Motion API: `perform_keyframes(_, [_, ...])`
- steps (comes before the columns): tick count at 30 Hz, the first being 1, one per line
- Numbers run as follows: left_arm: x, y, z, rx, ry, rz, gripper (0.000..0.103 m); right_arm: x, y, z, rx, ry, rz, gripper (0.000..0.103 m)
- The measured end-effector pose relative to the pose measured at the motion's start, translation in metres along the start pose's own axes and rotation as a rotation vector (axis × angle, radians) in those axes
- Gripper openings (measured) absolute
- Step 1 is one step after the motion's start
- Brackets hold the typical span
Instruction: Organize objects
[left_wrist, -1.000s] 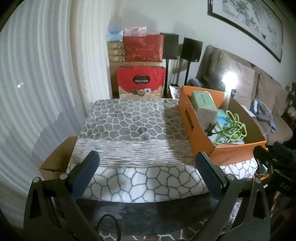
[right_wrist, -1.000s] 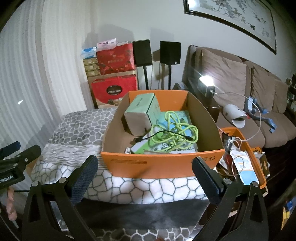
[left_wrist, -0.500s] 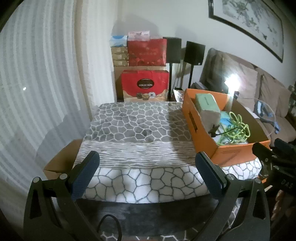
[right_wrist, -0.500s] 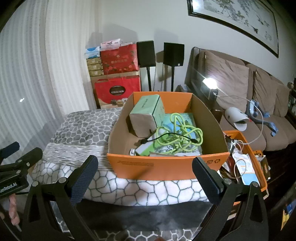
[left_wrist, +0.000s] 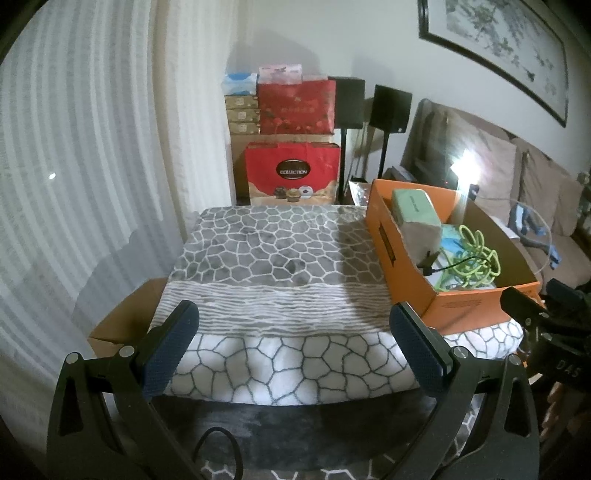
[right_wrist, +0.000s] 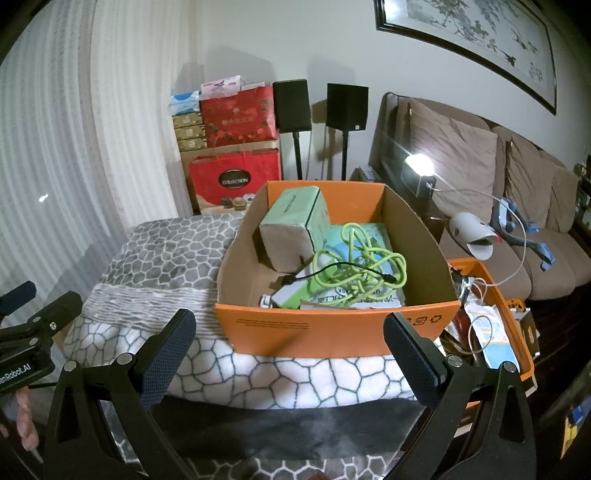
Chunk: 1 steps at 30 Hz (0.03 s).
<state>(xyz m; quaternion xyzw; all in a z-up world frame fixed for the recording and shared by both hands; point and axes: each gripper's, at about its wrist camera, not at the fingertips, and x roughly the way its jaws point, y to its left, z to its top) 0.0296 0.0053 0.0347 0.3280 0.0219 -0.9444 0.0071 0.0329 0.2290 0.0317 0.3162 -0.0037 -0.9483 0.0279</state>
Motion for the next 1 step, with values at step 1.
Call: perform_keyframes(1, [-0.0001, 0.0001, -0.0001, -0.003, 0.001, 0.001, 0.103, 0.0000, 0.0000, 0.0000, 0.000, 0.000, 0.000, 0.102])
